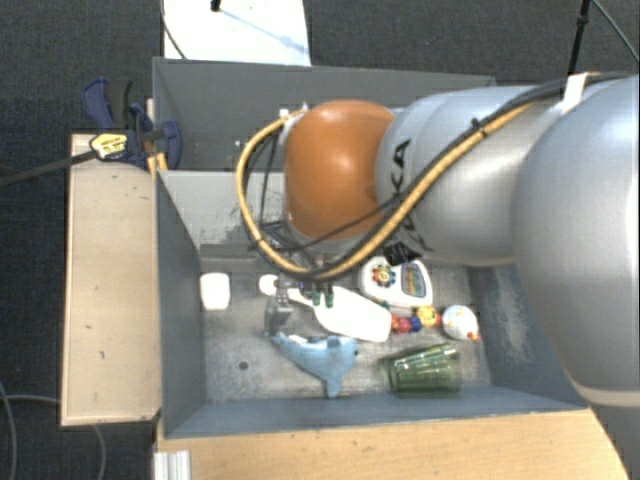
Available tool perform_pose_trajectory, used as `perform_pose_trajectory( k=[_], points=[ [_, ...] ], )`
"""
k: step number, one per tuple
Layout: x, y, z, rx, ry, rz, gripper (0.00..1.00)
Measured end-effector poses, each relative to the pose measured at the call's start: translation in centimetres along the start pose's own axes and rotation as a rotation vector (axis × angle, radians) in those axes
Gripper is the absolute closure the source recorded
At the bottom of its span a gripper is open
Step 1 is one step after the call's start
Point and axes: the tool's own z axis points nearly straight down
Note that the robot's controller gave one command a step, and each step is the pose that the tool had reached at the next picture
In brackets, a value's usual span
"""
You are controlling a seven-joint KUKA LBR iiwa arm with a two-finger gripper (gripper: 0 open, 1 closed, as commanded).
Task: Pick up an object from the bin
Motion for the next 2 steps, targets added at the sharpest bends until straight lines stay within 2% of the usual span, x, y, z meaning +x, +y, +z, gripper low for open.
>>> perform_pose_trajectory(
  k=[1,2],
  points=[
    [0.0,0.0,0.0,0.000,0.000,0.001,0.00],
    [-1.4,-3.5,1.5,-0.002,0.000,0.087,0.00]
  ],
)
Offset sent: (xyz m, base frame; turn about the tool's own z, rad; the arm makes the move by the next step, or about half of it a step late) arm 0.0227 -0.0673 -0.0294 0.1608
